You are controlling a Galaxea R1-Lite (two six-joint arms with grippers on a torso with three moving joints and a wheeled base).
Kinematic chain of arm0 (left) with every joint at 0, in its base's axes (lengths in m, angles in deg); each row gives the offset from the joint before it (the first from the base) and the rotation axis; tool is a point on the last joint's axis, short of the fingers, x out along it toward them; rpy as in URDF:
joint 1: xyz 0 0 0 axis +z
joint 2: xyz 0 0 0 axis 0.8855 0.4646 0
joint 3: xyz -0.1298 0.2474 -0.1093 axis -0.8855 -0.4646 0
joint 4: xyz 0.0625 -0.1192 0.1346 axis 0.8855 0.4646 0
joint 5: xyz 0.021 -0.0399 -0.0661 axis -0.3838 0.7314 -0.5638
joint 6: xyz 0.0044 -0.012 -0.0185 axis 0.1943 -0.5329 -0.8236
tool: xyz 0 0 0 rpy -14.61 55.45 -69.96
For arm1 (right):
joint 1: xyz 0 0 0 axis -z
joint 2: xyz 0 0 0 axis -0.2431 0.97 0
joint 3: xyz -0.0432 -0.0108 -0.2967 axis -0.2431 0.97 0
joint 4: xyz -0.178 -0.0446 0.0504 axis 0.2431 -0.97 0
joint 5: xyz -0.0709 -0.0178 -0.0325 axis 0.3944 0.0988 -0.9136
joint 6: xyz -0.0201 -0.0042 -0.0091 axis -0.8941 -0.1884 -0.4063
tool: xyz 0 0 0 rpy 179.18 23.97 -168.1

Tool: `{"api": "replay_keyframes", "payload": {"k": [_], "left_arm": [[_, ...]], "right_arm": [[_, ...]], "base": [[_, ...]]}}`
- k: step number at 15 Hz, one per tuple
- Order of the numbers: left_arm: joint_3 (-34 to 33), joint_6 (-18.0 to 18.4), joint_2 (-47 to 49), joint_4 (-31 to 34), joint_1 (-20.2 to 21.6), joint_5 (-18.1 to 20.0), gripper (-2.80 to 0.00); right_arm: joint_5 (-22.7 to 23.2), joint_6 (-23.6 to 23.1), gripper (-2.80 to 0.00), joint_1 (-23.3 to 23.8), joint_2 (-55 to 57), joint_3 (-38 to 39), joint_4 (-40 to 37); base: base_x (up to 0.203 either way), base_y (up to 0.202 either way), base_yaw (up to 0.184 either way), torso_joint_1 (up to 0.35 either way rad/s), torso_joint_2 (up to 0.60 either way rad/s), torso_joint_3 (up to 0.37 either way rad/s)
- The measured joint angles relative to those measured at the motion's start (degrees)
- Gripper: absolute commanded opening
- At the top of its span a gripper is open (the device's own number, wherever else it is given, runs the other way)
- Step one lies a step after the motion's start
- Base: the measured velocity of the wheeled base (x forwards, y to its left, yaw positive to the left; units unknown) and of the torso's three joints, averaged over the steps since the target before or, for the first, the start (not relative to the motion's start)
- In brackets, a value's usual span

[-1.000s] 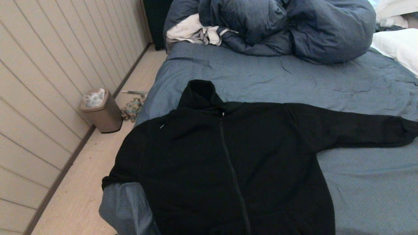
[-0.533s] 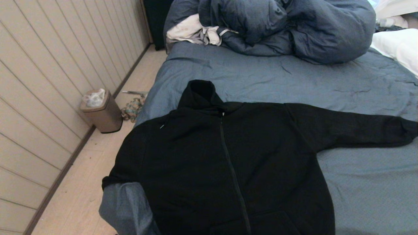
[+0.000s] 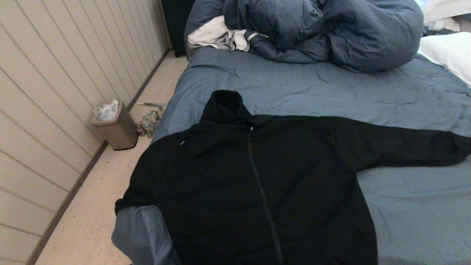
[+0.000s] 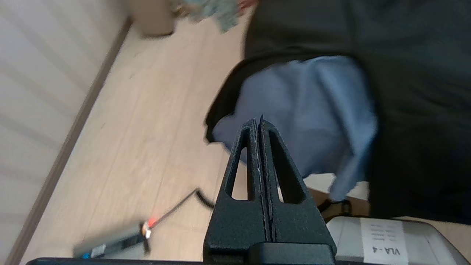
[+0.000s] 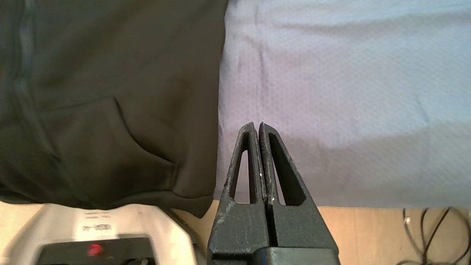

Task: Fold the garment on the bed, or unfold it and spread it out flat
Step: Fold the black sweatshirt

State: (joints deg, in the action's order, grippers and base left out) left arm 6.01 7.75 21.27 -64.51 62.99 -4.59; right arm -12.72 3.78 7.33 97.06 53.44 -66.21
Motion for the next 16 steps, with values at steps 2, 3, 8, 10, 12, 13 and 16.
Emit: {"api": "replay_keyframes", "payload": {"k": [2, 3, 8, 10, 12, 13, 16], "left_arm": [[-0.4, 1.0, 0.0, -0.7, 0.0, 1.1, -2.80], [-0.5, 1.1, 0.0, -0.7, 0.0, 1.2, -2.80], [-2.5, 3.7, 0.0, -3.8, 0.0, 0.6, -2.80], [-5.1, 4.7, 0.0, -10.3, -0.1, 0.8, -2.80], [-5.8, 4.6, 0.1, -12.0, -0.1, 0.9, -2.80], [-5.9, 4.5, 0.1, -12.0, -0.1, 0.8, -2.80], [-6.1, 4.6, 0.1, -12.0, -0.1, 0.9, -2.80]], "right_arm": [[1.3, -1.3, -2.80, 0.0, 0.0, 4.2, 8.5], [2.3, -1.1, -2.80, 0.0, 0.0, 5.0, 10.5], [5.8, -0.6, -2.80, 0.0, 0.1, 6.1, 10.8], [5.8, -0.1, -2.80, 0.0, 0.1, 6.2, 10.7], [5.6, -0.3, -2.80, 0.0, 0.1, 5.8, 8.6], [5.6, -0.3, -2.80, 0.3, 0.1, 5.0, 5.2], [6.4, -1.3, -2.80, 4.6, -1.1, 2.4, -3.1]], "base": [[0.000, 0.000, 0.000, 0.000, 0.00, 0.000], [0.000, 0.000, 0.000, 0.000, 0.00, 0.000], [0.000, 0.000, 0.000, 0.000, 0.00, 0.000], [0.000, 0.000, 0.000, 0.000, 0.00, 0.000], [0.000, 0.000, 0.000, 0.000, 0.00, 0.000], [0.000, 0.000, 0.000, 0.000, 0.00, 0.000], [0.000, 0.000, 0.000, 0.000, 0.00, 0.000]]}}
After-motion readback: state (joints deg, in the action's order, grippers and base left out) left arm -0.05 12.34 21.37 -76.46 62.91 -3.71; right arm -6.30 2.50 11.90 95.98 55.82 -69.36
